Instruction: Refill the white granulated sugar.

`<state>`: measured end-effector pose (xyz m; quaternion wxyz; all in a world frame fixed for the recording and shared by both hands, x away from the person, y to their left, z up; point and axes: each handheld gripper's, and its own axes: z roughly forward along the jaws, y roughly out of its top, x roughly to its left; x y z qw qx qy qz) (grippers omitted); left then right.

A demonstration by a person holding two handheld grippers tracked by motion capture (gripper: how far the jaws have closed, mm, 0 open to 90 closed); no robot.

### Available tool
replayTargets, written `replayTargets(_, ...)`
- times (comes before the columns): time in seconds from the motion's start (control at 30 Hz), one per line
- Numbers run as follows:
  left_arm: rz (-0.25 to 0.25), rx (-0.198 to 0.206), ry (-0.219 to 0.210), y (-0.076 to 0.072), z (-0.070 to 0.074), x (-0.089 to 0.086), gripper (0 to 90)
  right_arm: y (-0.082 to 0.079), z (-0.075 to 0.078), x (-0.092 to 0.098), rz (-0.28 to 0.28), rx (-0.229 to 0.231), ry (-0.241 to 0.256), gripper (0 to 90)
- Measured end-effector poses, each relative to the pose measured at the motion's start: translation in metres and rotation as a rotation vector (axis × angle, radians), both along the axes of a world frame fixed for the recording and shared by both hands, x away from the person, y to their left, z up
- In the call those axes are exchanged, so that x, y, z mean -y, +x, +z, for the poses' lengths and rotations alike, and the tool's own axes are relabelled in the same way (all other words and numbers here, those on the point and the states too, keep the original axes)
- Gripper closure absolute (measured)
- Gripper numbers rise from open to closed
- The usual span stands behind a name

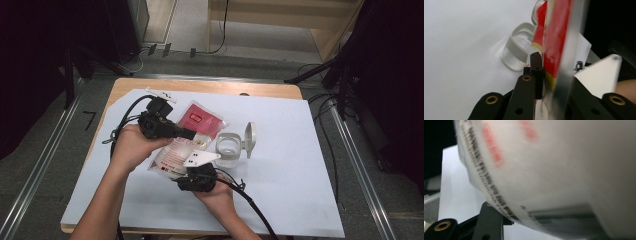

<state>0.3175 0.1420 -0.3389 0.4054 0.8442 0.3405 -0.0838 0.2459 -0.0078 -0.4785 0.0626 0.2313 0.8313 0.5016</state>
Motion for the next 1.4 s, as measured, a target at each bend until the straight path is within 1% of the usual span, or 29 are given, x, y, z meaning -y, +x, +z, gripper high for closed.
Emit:
replayTargets(0.07,-0.002,0.002,-0.005,-0.001,0.0,0.003,88.5,-0.002,0.001,-0.001,0.017,-0.006,0.015,53.3)
replayTargets(0.13,0.002,0.01,-0.008,-0.001,0.001,0.004,88.5,-0.003,0.003,-0.001,0.006,-0.003,0.024,52.8)
replayTargets(0.17,0.004,0.006,-0.012,-0.001,0.001,0.005,88.5,-0.004,0.003,-0.001,0.007,-0.009,0.035,52.2)
replayTargets(0.2,-0.007,0.001,-0.019,-0.001,0.0,0.006,88.5,-0.004,0.004,-0.001,0.001,-0.009,0.042,50.5)
replayTargets(0.23,-0.009,0.003,-0.017,-0.002,0.0,0.008,88.3,-0.004,0.005,-0.002,-0.004,-0.015,0.045,49.7)
replayTargets(0.27,-0.02,-0.005,-0.005,-0.002,-0.001,0.011,87.9,-0.005,0.005,-0.003,-0.005,-0.014,0.041,49.4)
replayTargets(0.3,-0.02,-0.006,0.006,-0.002,-0.002,0.013,87.5,-0.005,0.005,-0.003,-0.009,-0.006,0.035,49.6)
replayTargets(0.4,-0.019,0.002,0.033,-0.002,-0.004,0.015,86.5,-0.006,0.005,-0.003,-0.012,-0.027,0.036,52.1)
replayTargets(0.43,-0.02,0.0,0.025,-0.001,-0.005,0.014,86.1,-0.006,0.005,-0.003,-0.014,-0.036,0.037,53.1)
replayTargets(0.47,-0.019,-0.009,0.027,0.0,-0.005,0.014,85.6,-0.006,0.005,-0.002,-0.015,-0.044,0.036,53.7)
replayTargets(0.53,-0.024,-0.023,0.018,0.001,-0.006,0.012,83.1,-0.006,0.006,-0.002,-0.01,-0.06,0.039,54.6)
replayTargets(0.57,-0.03,-0.036,0.016,0.001,-0.006,0.012,80.6,-0.005,0.006,-0.001,-0.003,-0.075,0.051,55.0)
replayTargets(0.6,-0.031,-0.037,0.019,0.001,-0.006,0.012,78.2,-0.005,0.005,0.0,0.004,-0.088,0.066,55.3)
replayTargets(0.63,-0.034,-0.032,0.019,0.0,-0.006,0.011,78.2,-0.005,0.004,0.0,0.003,-0.095,0.077,55.5)
replayTargets(0.67,-0.045,-0.035,0.024,0.0,-0.006,0.011,78.1,-0.006,0.004,0.001,0.005,-0.103,0.087,55.5)
replayTargets(0.73,-0.059,-0.03,0.041,-0.001,-0.007,0.012,78.2,-0.007,0.004,0.002,0.007,-0.115,0.11,55.7)
replayTargets(0.8,-0.064,-0.018,0.049,-0.001,-0.007,0.011,77.9,-0.006,0.004,0.004,0.002,-0.13,0.135,55.9)
replayTargets(0.83,-0.06,-0.02,0.046,-0.001,-0.006,0.01,77.7,-0.006,0.004,0.006,0.0,-0.138,0.146,56.2)
replayTargets(0.87,-0.054,-0.027,0.043,-0.001,-0.005,0.01,77.3,-0.006,0.004,0.007,-0.006,-0.137,0.149,56.5)
replayTargets(0.93,-0.055,-0.031,0.054,-0.001,-0.003,0.007,76.1,-0.005,0.004,0.009,-0.011,-0.135,0.155,56.8)
replayTargets(1.0,-0.064,-0.025,0.066,-0.002,-0.002,0.005,75.6,-0.005,0.003,0.012,-0.014,-0.141,0.165,57.0)
replayTargets(1.07,-0.083,0.001,0.086,-0.003,-0.001,0.005,78.2,-0.006,0.004,0.012,-0.008,-0.136,0.168,57.1)
replayTargets(1.1,-0.091,0.011,0.082,-0.003,-0.001,0.004,78.7,-0.006,0.004,0.012,-0.008,-0.139,0.164,57.1)
replayTargets(1.13,-0.088,0.023,0.081,-0.004,-0.001,0.004,79.2,-0.007,0.004,0.011,-0.01,-0.129,0.16,57.0)
replayTargets(1.23,-0.076,0.028,0.07,-0.004,0.0,0.005,80.1,-0.006,0.006,0.012,-0.015,-0.124,0.159,56.9)
replayTargets(1.3,-0.081,0.025,0.068,-0.003,0.0,0.006,81.7,-0.006,0.008,0.013,-0.015,-0.117,0.15,56.8)
replayTargets(1.33,-0.081,0.013,0.068,-0.004,0.0,0.006,83.1,-0.006,0.008,0.013,-0.015,-0.109,0.144,56.5)
replayTargets(1.37,-0.074,-0.01,0.066,-0.004,0.001,0.007,84.1,-0.008,0.009,0.013,-0.018,-0.096,0.129,56.1)
replayTargets(1.4,-0.073,-0.018,0.067,-0.003,0.001,0.007,85.2,-0.009,0.009,0.012,-0.022,-0.075,0.113,55.3)
